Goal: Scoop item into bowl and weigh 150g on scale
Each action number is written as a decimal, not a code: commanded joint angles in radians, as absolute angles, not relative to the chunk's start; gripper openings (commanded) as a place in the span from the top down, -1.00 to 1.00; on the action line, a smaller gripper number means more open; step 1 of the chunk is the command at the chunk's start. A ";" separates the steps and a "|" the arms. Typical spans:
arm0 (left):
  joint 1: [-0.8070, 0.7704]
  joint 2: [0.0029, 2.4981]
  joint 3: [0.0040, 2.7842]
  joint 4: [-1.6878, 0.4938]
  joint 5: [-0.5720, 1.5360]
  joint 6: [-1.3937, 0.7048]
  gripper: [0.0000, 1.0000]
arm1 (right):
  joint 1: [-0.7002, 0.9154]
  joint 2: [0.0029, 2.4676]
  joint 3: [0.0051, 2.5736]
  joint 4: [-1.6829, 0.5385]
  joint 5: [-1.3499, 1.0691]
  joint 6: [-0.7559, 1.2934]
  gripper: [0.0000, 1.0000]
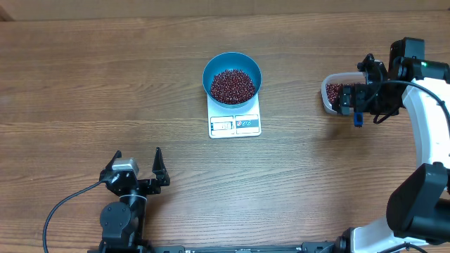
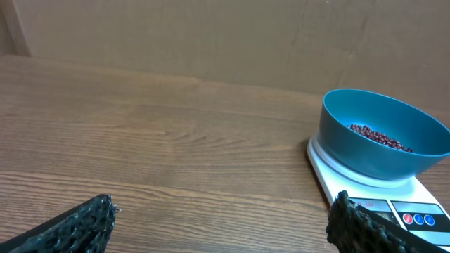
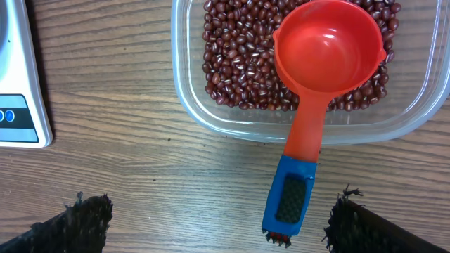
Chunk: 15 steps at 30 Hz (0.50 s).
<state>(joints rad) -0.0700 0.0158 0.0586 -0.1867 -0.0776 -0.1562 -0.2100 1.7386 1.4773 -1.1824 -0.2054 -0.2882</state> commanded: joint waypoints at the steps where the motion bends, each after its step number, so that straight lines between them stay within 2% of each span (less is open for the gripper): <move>1: -0.064 0.011 0.053 -0.182 -0.062 -0.141 -0.99 | -0.216 1.721 1.493 -1.180 -0.212 -0.289 -1.00; 15: -0.064 0.011 0.053 -0.182 -0.062 -0.141 -0.99 | -0.216 1.721 1.493 -1.172 -0.211 -0.290 -1.00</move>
